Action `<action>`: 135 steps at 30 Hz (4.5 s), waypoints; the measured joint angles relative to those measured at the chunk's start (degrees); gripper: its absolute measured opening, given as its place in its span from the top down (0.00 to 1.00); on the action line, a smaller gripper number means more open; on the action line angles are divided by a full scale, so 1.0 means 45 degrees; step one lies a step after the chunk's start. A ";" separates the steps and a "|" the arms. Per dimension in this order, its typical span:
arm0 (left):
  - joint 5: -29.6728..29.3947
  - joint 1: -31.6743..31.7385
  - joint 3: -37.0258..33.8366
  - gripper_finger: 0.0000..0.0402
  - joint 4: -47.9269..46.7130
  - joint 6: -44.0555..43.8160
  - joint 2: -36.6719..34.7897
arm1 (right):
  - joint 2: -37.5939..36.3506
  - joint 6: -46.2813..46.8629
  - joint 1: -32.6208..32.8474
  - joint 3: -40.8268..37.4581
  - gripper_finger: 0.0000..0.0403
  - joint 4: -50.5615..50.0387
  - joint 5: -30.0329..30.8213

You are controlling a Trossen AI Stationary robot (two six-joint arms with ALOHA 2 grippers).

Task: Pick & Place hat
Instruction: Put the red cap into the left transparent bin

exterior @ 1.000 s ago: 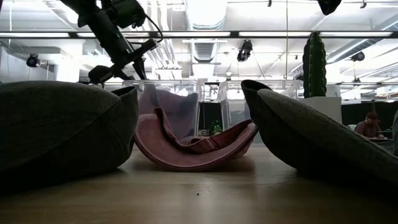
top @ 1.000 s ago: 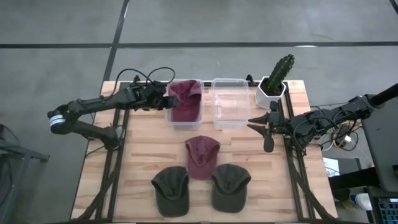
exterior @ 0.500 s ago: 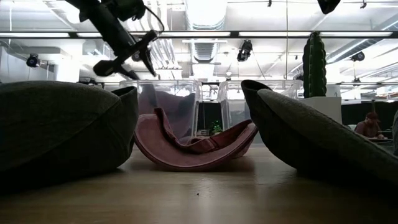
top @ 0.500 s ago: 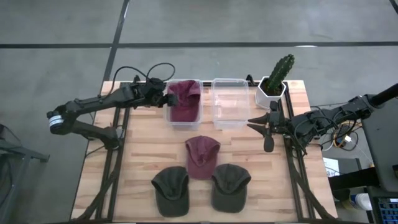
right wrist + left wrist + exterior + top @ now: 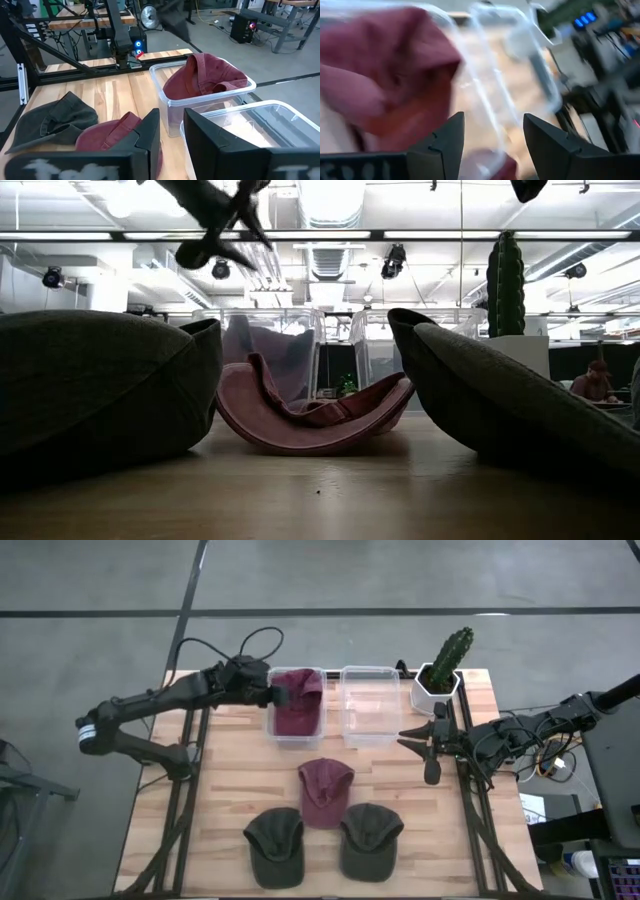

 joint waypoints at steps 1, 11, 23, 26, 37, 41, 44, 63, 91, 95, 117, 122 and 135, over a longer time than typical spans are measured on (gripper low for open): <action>0.0210 -0.0297 0.0047 0.51 0.0005 0.0084 -0.0005 | 0.0000 -0.0004 0.0000 0.0000 0.80 0.0000 0.0000; 0.0476 -0.4802 -0.0024 0.51 -0.0491 -0.1384 0.0115 | -0.0005 0.0044 0.0000 -0.0015 0.83 0.0000 0.0005; -0.1830 -0.7380 -0.0042 0.51 -0.1258 -0.3972 0.1471 | 0.0000 0.0088 0.0000 -0.0019 0.79 0.0019 0.0005; -0.1833 -0.7373 -0.0047 0.51 -0.1263 -0.4010 0.2189 | -0.0001 0.0089 0.0000 -0.0019 0.79 0.0019 0.0005; -0.1489 -0.7482 -0.0054 0.51 -0.1297 -0.5487 0.4378 | -0.0001 0.0093 0.0000 -0.0019 0.83 0.0034 0.0005; -0.1492 -0.7673 -0.0054 0.51 -0.1295 -0.5922 0.4750 | -0.0005 0.0093 0.0000 -0.0024 0.83 0.0060 0.0005; -0.1505 -0.7799 -0.0054 0.51 -0.1331 -0.6311 0.5069 | -0.0005 0.0088 0.0000 -0.0011 0.81 0.0070 0.0000; -0.2187 -0.7904 -0.0054 0.51 -0.0896 -0.6948 0.6264 | -0.0005 0.0078 0.0000 0.0010 0.82 0.0062 0.0005; -0.2410 -0.7899 -0.0049 0.51 -0.0107 -0.7026 0.8093 | -0.0204 -0.0259 0.0000 -0.0283 0.81 0.0034 -0.0690; -0.2410 -0.7899 -0.0049 0.51 -0.0107 -0.7002 0.8102 | -0.0241 -0.0253 0.0000 -0.0518 0.83 0.0280 -0.1469; -0.3040 -0.7885 -0.0029 0.97 0.0119 -0.6272 0.7924 | -0.3211 0.0424 0.0008 -0.4315 0.79 0.3017 -0.2862; -0.3556 -0.7889 -0.0034 0.98 0.0045 -0.6158 0.7555 | -0.3882 0.0701 0.0007 -0.5200 0.81 0.3643 -0.2914; -0.4742 -0.7880 -0.0001 0.99 0.0126 -0.6062 0.5773 | -0.4579 0.0855 0.0005 -0.6304 0.81 0.3996 -0.2919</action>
